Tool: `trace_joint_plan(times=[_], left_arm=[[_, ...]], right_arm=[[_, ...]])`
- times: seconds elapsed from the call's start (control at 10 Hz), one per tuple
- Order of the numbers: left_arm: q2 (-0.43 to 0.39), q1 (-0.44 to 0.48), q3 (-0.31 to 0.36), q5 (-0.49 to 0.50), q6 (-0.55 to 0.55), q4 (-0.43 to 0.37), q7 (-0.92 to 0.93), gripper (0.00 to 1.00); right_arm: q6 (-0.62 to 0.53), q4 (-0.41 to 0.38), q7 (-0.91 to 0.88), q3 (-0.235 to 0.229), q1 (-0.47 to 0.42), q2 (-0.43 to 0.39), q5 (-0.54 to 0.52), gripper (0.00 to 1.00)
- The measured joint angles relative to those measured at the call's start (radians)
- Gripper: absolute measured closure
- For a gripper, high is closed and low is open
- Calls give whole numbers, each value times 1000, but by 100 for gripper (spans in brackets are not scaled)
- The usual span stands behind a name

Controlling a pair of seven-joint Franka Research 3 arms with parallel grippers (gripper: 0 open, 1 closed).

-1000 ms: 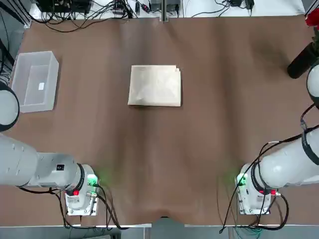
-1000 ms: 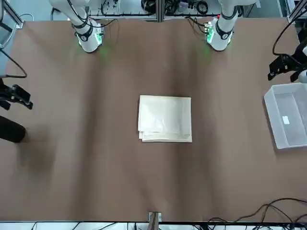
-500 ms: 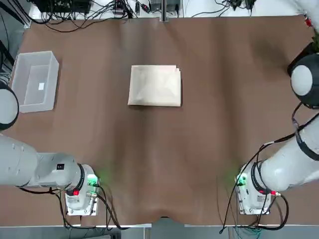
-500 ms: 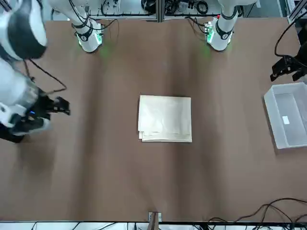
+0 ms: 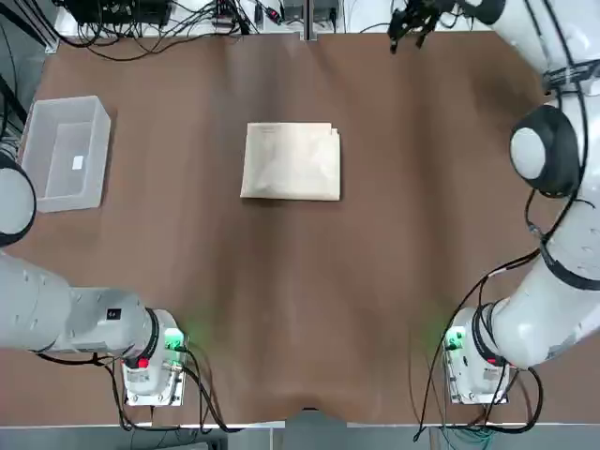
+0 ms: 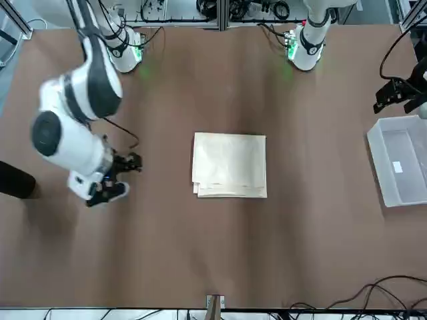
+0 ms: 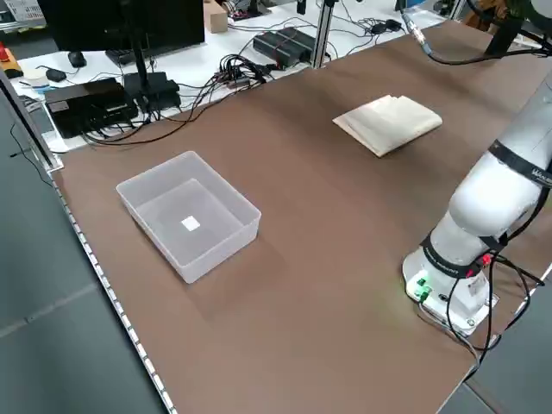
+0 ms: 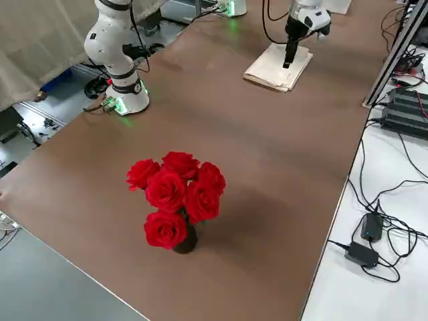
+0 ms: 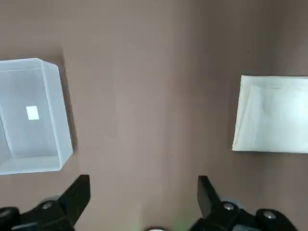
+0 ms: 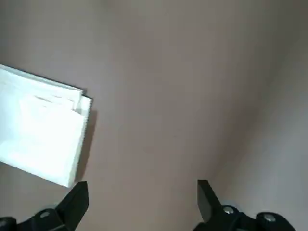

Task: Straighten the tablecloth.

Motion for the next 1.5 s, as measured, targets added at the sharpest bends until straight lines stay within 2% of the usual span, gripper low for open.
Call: trace_joint_plan(times=[0.3,0.6,0.8,1.0,1.2,1.5], left_arm=[[0,-3,-2,0,4,-19,0,1],[1,-7,-37,0,51,-75,-35,1],[1,-7,-52,0,100,-109,-41,1],[11,-8,-97,-9,185,-175,-41,1],[62,-10,-149,-20,225,-205,-42,1],[169,-14,-205,-42,314,-206,-42,0]], right_arm=[[73,1,0,1,56,59,24,0],[175,-1,0,1,81,131,24,0],[255,-1,0,1,88,180,25,0],[321,-1,1,1,108,214,70,0],[394,-1,8,1,136,249,107,0],[433,-1,17,-1,144,306,184,0]])
